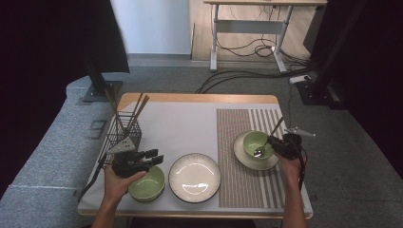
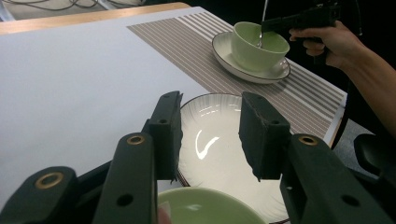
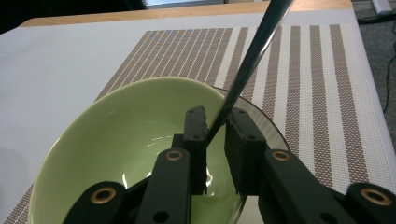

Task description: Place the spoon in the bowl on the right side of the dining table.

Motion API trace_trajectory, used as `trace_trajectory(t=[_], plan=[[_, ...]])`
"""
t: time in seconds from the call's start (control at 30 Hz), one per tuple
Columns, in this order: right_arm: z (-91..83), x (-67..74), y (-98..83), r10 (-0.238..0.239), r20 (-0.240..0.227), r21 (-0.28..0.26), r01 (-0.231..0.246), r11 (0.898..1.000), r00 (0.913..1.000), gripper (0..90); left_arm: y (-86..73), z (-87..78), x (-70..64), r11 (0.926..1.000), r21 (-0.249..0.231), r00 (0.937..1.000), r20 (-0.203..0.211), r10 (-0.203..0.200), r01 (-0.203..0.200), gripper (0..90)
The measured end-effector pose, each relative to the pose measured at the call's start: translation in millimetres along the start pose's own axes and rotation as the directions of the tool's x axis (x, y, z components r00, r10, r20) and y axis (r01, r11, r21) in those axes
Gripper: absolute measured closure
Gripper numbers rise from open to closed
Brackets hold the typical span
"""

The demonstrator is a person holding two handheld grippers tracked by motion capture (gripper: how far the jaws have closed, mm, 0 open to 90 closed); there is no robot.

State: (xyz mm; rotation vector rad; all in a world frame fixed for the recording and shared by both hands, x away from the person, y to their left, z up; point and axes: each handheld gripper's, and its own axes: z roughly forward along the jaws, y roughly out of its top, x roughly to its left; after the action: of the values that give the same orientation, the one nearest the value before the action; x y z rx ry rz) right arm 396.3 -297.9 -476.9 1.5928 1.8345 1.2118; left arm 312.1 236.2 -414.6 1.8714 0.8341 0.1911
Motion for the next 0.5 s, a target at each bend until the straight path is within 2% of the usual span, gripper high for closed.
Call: trace_trajectory(t=[0.3, 0.5], plan=[[-1.6, -5.3, -0.4, 0.029, -0.025, -0.014, -0.03, 0.999, 0.9993, 76.5, 0.0, -0.2, -0.1, 1.0, -0.002, 1.0, 0.002, -0.001, 0.001, 59.4], [-3.0, -5.9, 0.5, 0.032, -0.031, -0.029, -0.033, 0.999, 0.999, 75.2, 0.0, -0.4, 0.0, 1.0, -0.003, 1.0, 0.002, -0.002, 0.002, 59.4]])
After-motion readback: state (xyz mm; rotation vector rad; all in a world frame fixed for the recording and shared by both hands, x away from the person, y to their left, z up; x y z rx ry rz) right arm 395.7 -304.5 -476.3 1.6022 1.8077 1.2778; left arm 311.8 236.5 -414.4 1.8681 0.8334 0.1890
